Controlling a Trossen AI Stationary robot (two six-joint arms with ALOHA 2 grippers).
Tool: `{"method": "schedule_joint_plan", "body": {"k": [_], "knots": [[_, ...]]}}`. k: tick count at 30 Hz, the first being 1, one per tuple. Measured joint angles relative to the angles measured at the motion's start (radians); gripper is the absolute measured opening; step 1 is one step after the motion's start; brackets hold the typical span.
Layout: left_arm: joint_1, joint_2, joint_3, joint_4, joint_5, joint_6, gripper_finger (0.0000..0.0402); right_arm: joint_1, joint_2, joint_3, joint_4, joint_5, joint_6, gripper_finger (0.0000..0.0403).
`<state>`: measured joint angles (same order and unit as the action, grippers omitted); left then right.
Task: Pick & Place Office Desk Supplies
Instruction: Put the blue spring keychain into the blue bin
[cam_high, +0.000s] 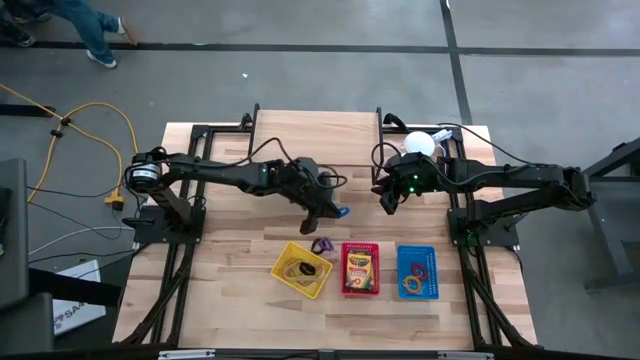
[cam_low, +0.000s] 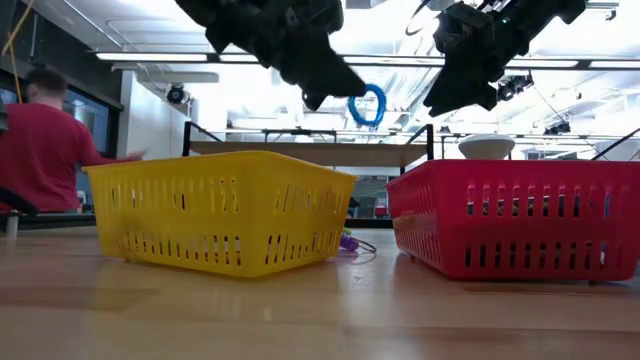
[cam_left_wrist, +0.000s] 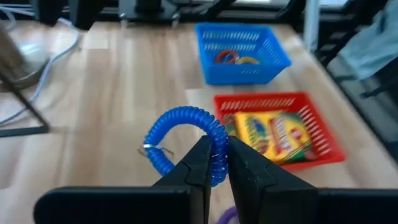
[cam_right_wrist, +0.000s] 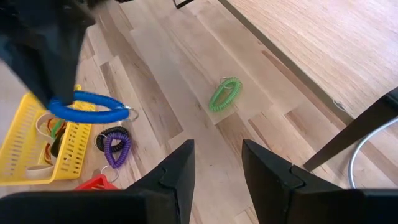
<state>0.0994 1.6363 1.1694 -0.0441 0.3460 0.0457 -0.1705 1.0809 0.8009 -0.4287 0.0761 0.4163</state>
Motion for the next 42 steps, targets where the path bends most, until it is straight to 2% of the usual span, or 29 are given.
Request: {"method": "schedule_joint_plan", "body": {"k": [11,22,25,29,31,36,42], "knots": [[0.000,0.000,0.000,0.115,0.197,-0.149,0.0035,0.000,0.000,0.000,0.006,0.003,0.000,0.0120],[0.000,0.000,0.000,0.121,0.205,-0.159,0.0035,0.000,0.002,0.000,0.082,0.004,0.065,0.0120],[0.000,0.000,0.000,0.121,0.203,-0.159,0.0035,0.000,0.006,0.000,0.080,-0.033,0.072,0.0120],[0.000,0.000,0.000,0.121,0.203,-0.163,0.0035,0.011,0.017,0.000,0.116,-0.155,-0.069,0.0120],[0.000,0.000,0.000,0.121,0.203,-0.174,0.0035,0.034,0.030,0.000,0.143,-0.180,-0.139,0.0120],[0.000,0.000,0.000,0.121,0.203,-0.175,0.0035,0.105,0.081,0.000,0.239,-0.178,-0.315,0.0120],[0.000,0.000,0.000,0.121,0.203,-0.181,0.0035,0.183,0.133,0.000,0.252,-0.092,-0.458,0.0120]]}}
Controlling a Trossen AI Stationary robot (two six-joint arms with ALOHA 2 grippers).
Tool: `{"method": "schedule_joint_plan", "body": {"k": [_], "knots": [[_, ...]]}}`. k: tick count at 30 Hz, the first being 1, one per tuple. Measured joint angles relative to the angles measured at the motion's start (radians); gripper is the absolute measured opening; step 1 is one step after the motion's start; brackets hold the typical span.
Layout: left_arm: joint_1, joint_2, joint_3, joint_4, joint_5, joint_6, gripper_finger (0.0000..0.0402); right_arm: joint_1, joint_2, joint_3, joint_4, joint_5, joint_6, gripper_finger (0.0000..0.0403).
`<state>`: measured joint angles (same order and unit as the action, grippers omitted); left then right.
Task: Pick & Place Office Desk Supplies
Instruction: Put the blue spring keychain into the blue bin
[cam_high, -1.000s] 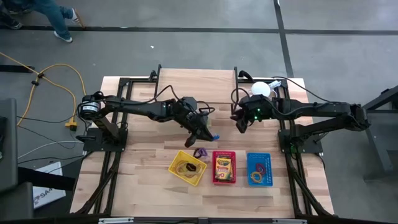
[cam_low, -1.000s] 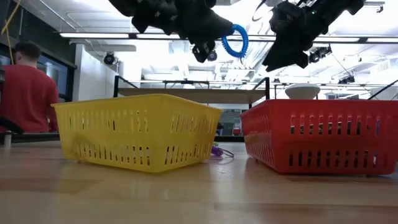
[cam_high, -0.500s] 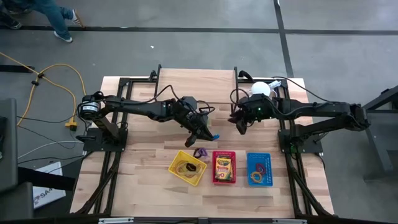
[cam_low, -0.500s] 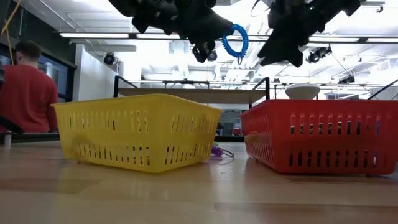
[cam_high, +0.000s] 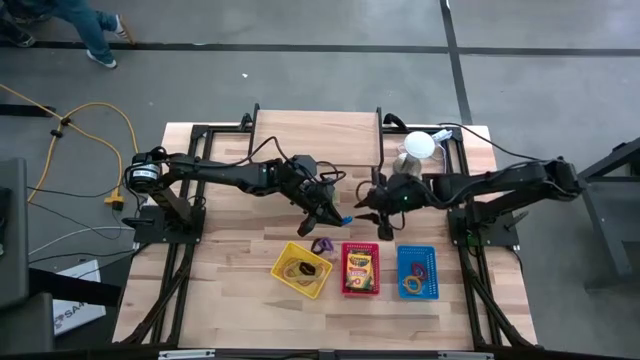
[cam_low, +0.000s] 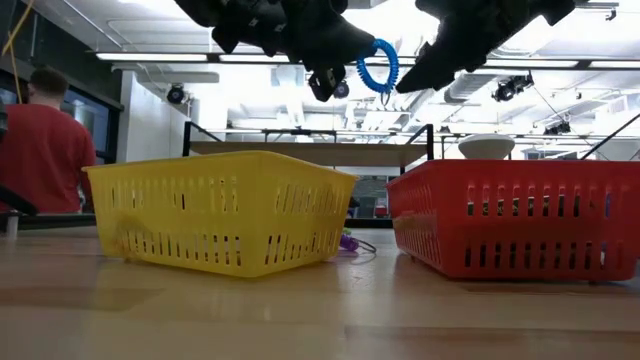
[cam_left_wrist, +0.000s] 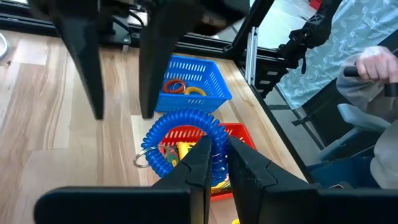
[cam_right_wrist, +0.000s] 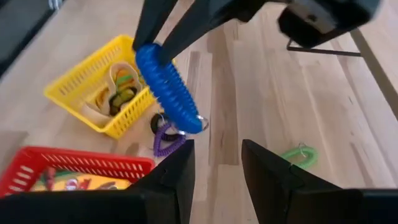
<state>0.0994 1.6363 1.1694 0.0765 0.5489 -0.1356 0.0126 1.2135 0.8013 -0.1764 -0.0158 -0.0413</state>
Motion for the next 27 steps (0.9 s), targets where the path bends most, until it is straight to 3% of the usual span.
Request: {"method": "schedule_joint_plan", "body": {"k": [18,27], "knots": [[0.000,0.000,0.000,0.045,0.000,-0.015,0.0035,0.079,0.038,0.000,0.199,0.014,-0.035,0.0120],[0.000,0.000,0.000,0.056,0.000,-0.015,0.0035,0.079,0.038,0.000,0.207,0.019,-0.039,0.0119]]}}
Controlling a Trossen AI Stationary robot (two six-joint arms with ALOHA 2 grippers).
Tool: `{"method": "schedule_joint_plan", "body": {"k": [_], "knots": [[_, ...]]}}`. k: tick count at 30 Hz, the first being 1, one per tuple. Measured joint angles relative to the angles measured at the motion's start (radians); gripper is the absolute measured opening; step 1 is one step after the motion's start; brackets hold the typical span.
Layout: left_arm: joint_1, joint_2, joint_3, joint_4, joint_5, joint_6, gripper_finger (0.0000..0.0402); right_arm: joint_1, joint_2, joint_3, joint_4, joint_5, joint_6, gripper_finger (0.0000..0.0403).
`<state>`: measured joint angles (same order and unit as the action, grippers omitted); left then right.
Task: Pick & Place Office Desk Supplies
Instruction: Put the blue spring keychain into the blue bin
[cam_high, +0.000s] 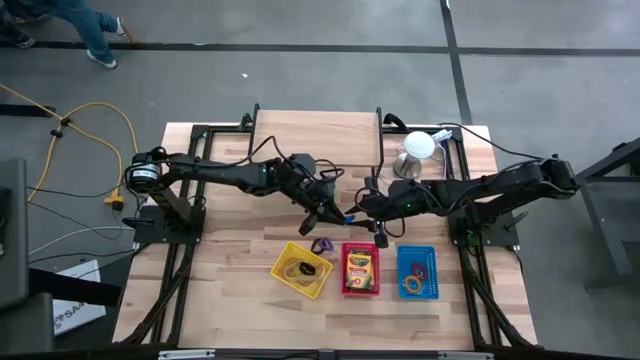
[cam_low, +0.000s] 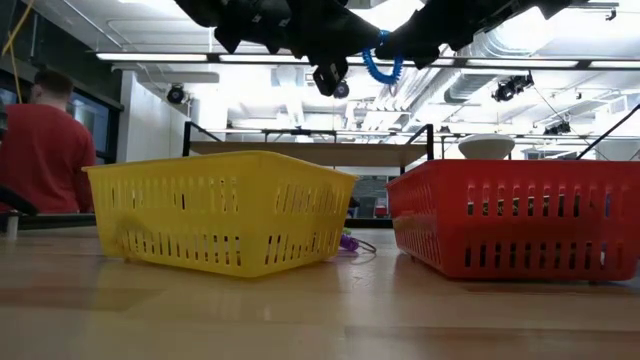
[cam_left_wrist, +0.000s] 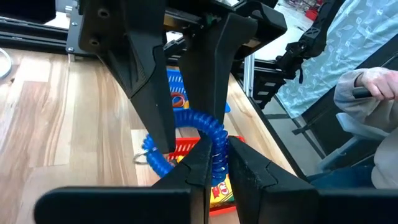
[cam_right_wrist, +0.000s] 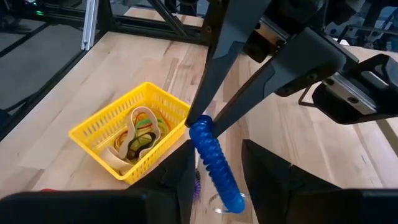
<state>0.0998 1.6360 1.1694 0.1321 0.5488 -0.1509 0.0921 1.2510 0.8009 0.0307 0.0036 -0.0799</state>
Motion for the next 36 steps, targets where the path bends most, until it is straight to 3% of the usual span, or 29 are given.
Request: {"method": "schedule_joint_plan", "body": {"k": [16,25,36], "knots": [[0.000,0.000,0.000,0.005,0.000,0.001,0.0035,0.000,0.000,0.000,-0.005,-0.002,0.000,0.0038],[0.000,0.000,0.000,0.004,0.000,0.025,0.0036,0.000,0.000,0.000,-0.005,-0.003,0.000,0.0034],[0.000,0.000,0.000,0.004,0.003,0.035,0.0124,0.000,0.000,0.000,-0.007,-0.002,0.000,0.0036]]}}
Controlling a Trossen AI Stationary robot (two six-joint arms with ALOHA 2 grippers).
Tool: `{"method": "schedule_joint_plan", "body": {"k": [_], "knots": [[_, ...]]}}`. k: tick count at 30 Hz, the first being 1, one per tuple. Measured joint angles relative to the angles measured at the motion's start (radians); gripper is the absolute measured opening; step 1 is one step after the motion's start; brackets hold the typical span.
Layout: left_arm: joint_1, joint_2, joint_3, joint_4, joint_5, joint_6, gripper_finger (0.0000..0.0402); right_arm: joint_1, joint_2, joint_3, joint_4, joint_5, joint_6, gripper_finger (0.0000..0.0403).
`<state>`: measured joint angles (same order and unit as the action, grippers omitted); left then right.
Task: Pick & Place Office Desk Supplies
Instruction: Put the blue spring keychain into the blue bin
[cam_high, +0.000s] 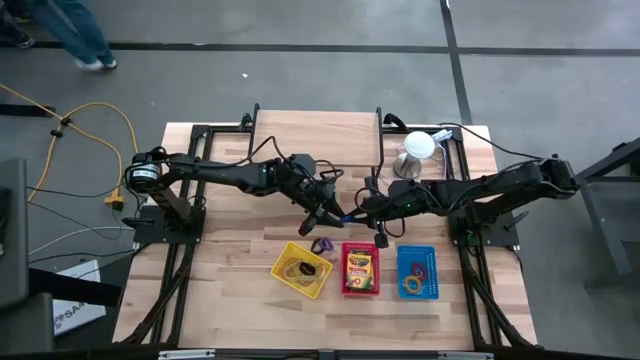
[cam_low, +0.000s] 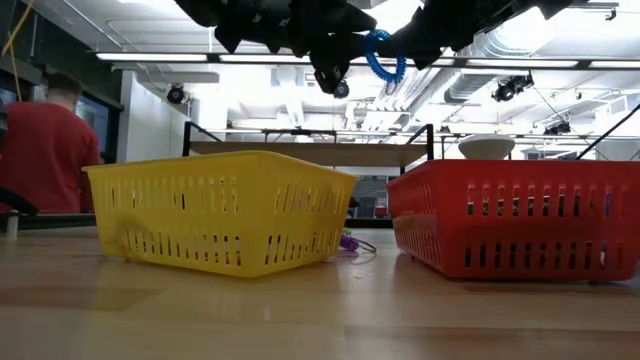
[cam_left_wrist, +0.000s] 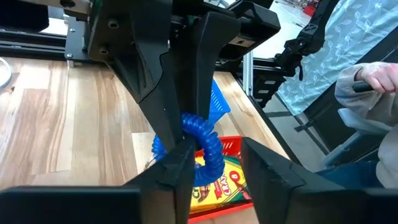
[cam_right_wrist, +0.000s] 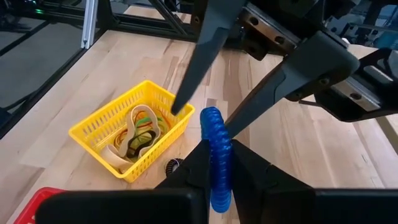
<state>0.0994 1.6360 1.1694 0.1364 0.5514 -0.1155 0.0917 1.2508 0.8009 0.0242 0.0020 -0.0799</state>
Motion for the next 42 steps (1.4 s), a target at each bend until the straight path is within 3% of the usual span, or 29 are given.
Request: {"method": "schedule_joint_plan", "body": {"k": [12,20,25,37,42], "knots": [[0.000,0.000,0.000,0.000,-0.003,0.005,0.0148,0.001,-0.010,0.000,-0.064,-0.035,0.040,0.0028],[0.000,0.000,0.000,0.000,-0.003,0.010,0.0148,0.001,-0.105,-0.001,-0.352,-0.034,0.244,0.0030],[0.000,0.000,0.000,0.000,-0.003,0.011,0.0148,0.034,-0.168,-0.001,-0.479,-0.089,0.380,0.0030],[0.000,0.000,0.000,-0.001,-0.003,0.013,0.0148,0.215,-0.213,0.000,-0.769,-0.212,0.785,0.0031],[0.000,0.000,0.000,-0.001,-0.003,0.013,0.0148,0.297,-0.213,0.000,-0.796,-0.214,0.896,0.0031]]}}
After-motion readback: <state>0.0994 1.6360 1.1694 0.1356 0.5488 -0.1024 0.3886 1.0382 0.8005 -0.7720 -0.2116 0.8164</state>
